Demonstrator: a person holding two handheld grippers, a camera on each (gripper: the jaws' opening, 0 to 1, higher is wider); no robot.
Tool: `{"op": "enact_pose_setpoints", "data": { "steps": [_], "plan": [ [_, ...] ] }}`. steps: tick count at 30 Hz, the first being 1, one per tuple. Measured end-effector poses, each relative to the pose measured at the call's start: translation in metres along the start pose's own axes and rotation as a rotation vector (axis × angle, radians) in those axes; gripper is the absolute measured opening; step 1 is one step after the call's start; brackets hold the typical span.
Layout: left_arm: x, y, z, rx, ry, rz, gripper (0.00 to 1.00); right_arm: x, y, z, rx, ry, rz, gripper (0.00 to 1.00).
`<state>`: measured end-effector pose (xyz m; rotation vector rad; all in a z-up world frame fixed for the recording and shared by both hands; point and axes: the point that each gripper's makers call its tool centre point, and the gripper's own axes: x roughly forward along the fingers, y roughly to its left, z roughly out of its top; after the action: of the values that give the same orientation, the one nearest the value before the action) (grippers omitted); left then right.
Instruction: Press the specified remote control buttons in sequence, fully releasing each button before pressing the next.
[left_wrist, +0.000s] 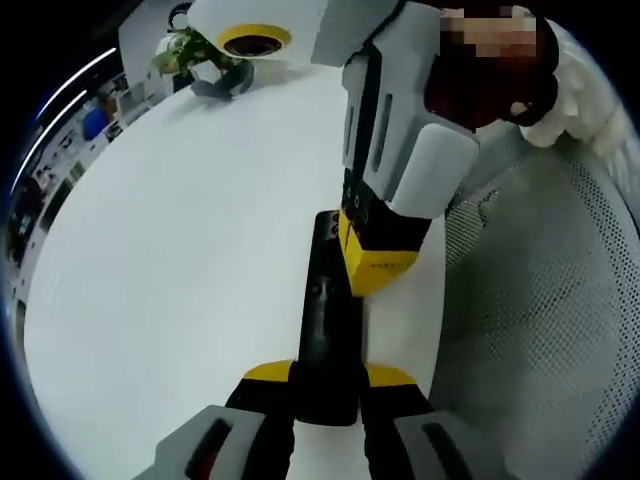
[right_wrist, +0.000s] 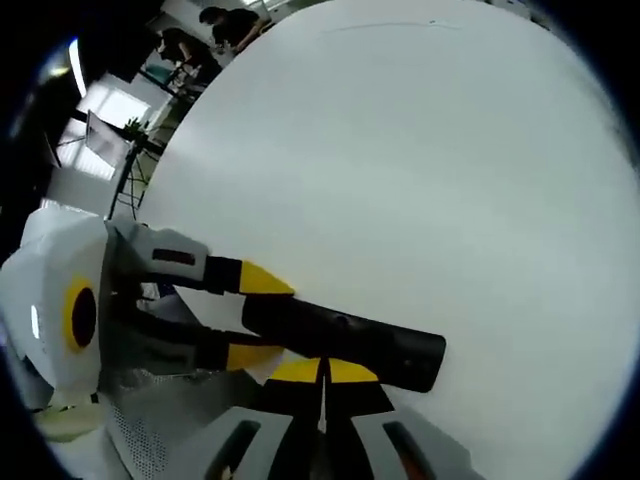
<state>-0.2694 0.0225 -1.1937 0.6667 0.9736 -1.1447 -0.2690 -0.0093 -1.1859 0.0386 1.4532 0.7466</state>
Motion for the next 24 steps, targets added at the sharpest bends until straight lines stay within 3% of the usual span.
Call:
{"op": "enact_pose_setpoints", "data": {
  "steps": [15, 24],
  "plan": [
    [-0.0007, -0.0008, -0.0006, 0.015, -0.019, 0.002, 0.23, 0.0023, -0.0006, -0.0035, -0.034, 0.010, -0.021, 0.00],
    [-0.0011, -0.0004, -0.0016, 0.051, -0.122, -0.019, 0.23, 0.0022, -0.0017, -0.0029, -0.039, 0.007, -0.016, 0.00]
  ]
}}
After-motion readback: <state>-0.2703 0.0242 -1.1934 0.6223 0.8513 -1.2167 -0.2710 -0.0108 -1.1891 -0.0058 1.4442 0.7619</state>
